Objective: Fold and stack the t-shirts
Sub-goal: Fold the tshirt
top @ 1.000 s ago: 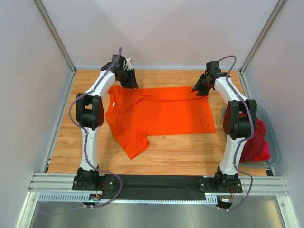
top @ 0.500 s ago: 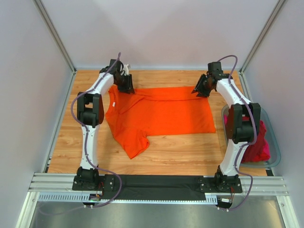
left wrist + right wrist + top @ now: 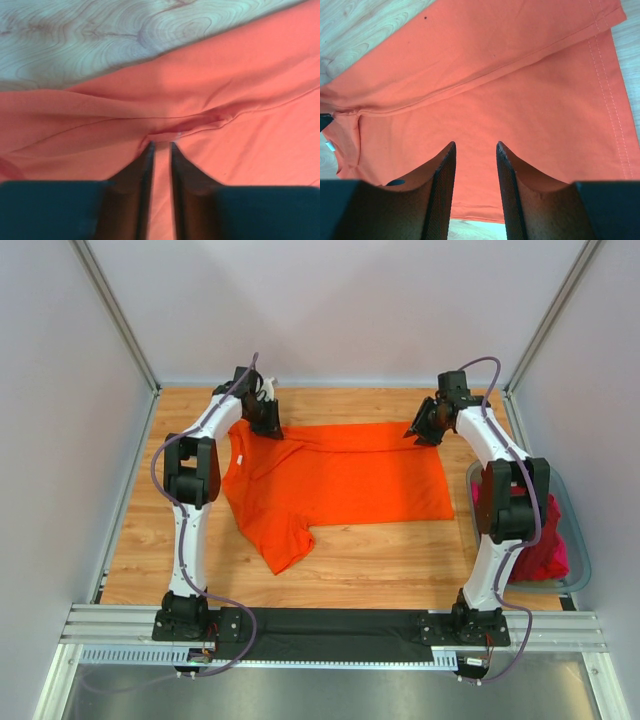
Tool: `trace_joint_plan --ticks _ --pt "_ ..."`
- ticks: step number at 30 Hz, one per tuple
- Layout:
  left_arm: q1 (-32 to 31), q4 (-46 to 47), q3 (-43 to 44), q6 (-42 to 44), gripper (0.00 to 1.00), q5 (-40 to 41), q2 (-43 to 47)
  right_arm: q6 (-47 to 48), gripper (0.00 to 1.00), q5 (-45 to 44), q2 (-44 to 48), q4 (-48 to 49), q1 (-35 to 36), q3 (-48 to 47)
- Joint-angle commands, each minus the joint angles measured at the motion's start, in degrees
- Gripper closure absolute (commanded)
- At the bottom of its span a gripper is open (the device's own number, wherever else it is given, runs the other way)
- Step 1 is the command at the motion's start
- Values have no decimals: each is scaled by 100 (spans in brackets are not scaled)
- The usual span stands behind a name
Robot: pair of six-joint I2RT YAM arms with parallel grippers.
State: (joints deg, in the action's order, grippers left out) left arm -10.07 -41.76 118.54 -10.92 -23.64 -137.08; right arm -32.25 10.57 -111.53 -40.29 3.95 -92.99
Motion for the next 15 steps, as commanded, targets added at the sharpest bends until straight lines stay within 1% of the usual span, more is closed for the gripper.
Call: trace_joint_plan --ticks 1,3,4,5,11,15 --pt "-66 19 90 204 80 25 -3 78 60 -37 342 48 1 26" --pt "-109 10 73 187 90 44 101 79 60 -55 342 30 -8 35" --pt "-127 53 38 169 97 35 163 70 60 -55 351 39 1 61" --pt "-153 71 -67 152 100 52 233 61 60 -55 359 39 1 79" --pt "-259 106 -393 37 100 131 699 87 60 -72 482 39 1 211" --pt "-382 211 -884 2 100 201 1130 114 60 -107 588 65 1 387"
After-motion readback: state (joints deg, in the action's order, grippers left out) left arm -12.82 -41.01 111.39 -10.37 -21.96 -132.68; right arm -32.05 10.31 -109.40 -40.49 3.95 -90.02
